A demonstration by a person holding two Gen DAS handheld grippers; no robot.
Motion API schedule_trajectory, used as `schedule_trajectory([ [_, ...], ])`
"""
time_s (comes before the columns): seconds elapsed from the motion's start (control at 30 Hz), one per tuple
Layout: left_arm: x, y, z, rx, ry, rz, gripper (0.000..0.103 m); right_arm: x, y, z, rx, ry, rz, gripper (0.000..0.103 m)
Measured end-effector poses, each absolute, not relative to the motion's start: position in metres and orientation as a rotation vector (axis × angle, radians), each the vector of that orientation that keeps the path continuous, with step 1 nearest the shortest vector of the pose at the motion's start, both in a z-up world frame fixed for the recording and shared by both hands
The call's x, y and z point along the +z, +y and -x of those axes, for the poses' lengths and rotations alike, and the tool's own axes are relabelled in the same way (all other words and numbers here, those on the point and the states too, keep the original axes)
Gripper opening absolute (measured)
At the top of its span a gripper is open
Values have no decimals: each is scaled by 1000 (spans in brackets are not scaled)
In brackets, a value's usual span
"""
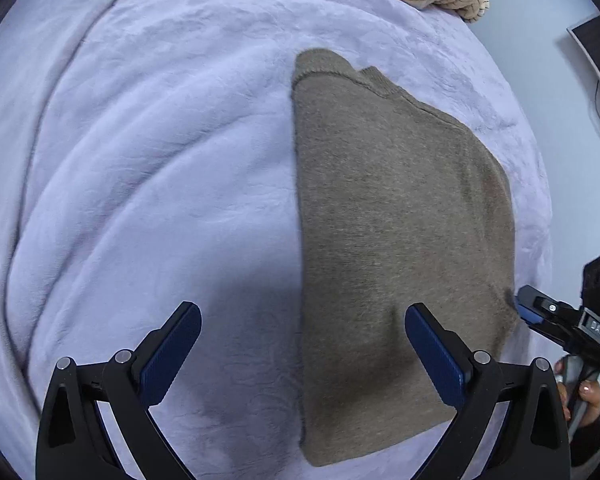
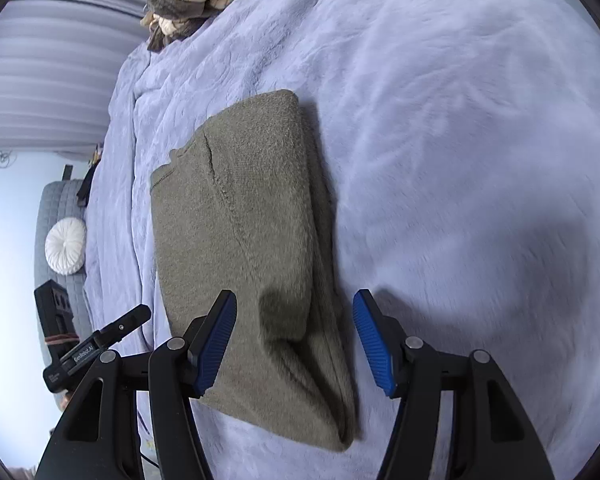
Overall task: Fold small clothes
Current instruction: 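Grasp the folded sweater end with the right gripper and lift it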
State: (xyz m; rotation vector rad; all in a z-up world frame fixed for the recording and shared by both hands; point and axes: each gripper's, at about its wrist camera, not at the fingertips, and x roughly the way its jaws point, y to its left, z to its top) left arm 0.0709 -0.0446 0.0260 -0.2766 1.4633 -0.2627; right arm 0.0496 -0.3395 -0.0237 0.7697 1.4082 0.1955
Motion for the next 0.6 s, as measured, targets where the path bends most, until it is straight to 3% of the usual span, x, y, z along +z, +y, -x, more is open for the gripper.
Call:
schedule_trajectory([
  [0.23, -15, -75, -78, -339, 1513, 379, 102, -61, -328, -71, 302, 1478, -832, 64],
  [0.6, -27, -118, -96, -397, 1479, 358, 102, -77, -298, -94, 444, 1467, -869, 66],
])
